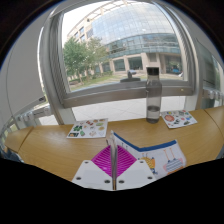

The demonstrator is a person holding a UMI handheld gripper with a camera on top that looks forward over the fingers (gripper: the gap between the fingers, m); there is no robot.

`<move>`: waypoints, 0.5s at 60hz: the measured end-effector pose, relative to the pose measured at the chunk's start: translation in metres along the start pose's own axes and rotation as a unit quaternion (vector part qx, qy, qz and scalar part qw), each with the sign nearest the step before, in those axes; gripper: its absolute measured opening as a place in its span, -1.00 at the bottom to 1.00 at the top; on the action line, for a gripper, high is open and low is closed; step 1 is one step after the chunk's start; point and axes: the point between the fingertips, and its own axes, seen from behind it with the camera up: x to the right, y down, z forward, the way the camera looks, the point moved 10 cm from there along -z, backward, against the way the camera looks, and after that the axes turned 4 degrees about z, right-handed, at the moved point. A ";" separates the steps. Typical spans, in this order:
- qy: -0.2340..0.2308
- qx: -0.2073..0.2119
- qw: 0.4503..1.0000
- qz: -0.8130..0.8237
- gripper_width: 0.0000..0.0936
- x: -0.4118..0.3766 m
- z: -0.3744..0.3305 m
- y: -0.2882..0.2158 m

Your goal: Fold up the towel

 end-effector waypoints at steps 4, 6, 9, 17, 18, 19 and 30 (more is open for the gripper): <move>0.004 0.016 1.000 -0.007 -0.95 0.027 -0.013 -0.018; 0.009 0.022 1.000 -0.009 -0.95 0.045 -0.020 -0.027; 0.015 0.024 1.000 -0.012 -0.95 0.074 -0.028 -0.035; 0.042 0.013 0.999 -0.007 -0.95 0.154 -0.023 -0.030; 0.046 0.009 0.999 -0.007 -0.95 0.165 -0.021 -0.028; 0.051 0.006 0.999 -0.006 -0.95 0.177 -0.019 -0.026; 0.137 -0.014 0.990 -0.039 -0.73 0.276 -0.006 0.000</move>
